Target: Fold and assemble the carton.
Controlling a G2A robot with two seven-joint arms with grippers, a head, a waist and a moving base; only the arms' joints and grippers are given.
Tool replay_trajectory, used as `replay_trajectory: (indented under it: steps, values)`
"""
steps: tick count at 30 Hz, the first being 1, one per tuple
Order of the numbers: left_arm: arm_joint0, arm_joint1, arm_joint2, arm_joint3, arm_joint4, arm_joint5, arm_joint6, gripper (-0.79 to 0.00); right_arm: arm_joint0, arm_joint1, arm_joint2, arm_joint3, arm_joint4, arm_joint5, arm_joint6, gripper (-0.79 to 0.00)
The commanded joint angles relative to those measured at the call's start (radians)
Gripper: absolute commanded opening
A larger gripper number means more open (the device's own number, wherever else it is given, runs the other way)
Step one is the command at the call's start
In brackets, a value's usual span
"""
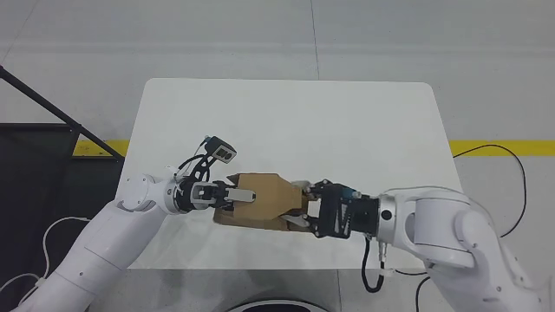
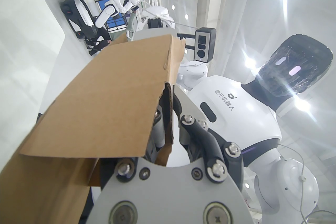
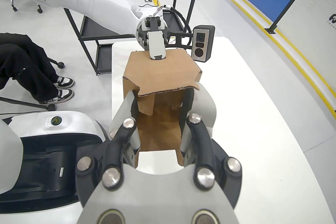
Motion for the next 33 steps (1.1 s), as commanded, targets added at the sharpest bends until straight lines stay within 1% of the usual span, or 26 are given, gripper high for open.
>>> replay_trajectory:
  steps: [1, 3, 20, 33]
  values:
    - [0.0, 0.0, 0.0, 0.0, 0.0, 0.0, 0.0, -0.785, 0.003, 0.0, -0.003, 0.0, 0.001, 0.001, 0.005, -0.431]
    - [0.0, 0.0, 0.0, 0.0, 0.0, 0.0, 0.0, -0.785, 0.005, 0.0, -0.004, 0.0, 0.001, 0.005, 0.009, -0.453]
    - [0.0, 0.0, 0.0, 0.0, 0.0, 0.0, 0.0, -0.785, 0.017, 0.001, -0.022, 0.016, 0.008, 0.016, 0.024, -0.536]
    - [0.0, 0.0, 0.0, 0.0, 0.0, 0.0, 0.0, -0.785, 0.052, -0.006, -0.07, 0.044, 0.013, 0.014, 0.02, -0.548]
